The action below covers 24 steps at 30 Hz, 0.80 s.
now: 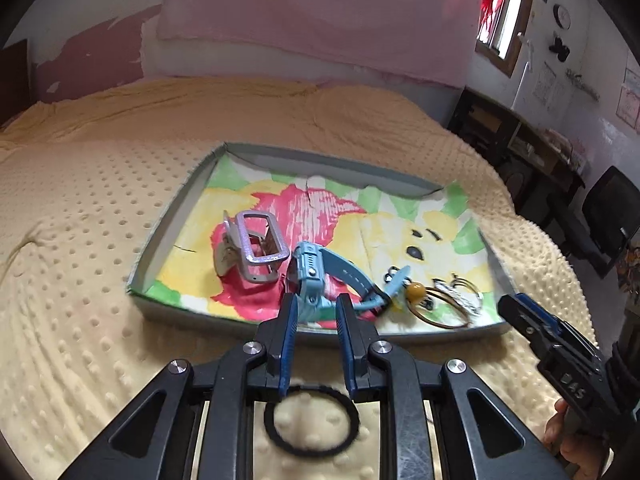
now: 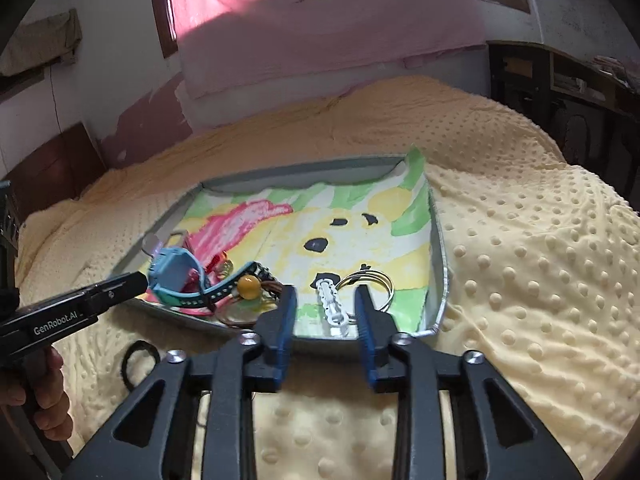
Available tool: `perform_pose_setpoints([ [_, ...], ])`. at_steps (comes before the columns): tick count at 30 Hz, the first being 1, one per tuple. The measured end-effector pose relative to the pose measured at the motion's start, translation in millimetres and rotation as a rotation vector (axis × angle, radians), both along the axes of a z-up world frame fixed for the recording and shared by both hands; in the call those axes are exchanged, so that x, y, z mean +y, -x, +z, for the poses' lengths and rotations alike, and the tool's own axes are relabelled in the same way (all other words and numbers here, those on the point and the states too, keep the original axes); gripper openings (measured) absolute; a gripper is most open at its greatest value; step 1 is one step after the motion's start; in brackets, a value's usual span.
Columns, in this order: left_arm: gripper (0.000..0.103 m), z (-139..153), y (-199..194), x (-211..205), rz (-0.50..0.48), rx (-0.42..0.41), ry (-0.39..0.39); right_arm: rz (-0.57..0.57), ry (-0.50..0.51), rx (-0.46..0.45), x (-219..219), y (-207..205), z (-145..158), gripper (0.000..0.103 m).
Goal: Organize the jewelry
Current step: 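Carry the blue watch with left gripper while right carries the clasp to the tray, then open both grippers over the tray and withdraw both tools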
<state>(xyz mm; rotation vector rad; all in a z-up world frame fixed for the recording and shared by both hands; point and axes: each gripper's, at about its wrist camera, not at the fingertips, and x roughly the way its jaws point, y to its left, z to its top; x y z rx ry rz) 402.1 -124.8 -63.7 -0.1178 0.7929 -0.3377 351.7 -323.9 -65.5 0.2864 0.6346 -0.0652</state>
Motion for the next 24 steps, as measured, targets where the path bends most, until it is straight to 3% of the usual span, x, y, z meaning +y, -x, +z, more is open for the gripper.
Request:
perform_pose_setpoints([
  [3,0.027,18,26,9,0.004,-0.044,0.029,-0.021,-0.009,-0.085,2,32,19,0.041],
  [7,0.072,51,70,23,0.033,-0.151,0.056,-0.03,-0.001,-0.188,7,82,52,0.056],
  [10,0.079,77,113,31,0.035,-0.25,0.058,-0.039,0.012,-0.25,12,122,77,0.068],
  [14,0.098,105,167,45,0.046,-0.344,0.071,-0.054,0.052,-0.326,22,175,108,0.087],
  [18,0.103,128,226,59,0.053,-0.432,0.075,-0.049,0.079,-0.384,32,222,131,0.101],
  [24,0.103,144,296,77,0.058,-0.509,0.062,-0.033,0.119,-0.438,56,289,152,0.102],
])
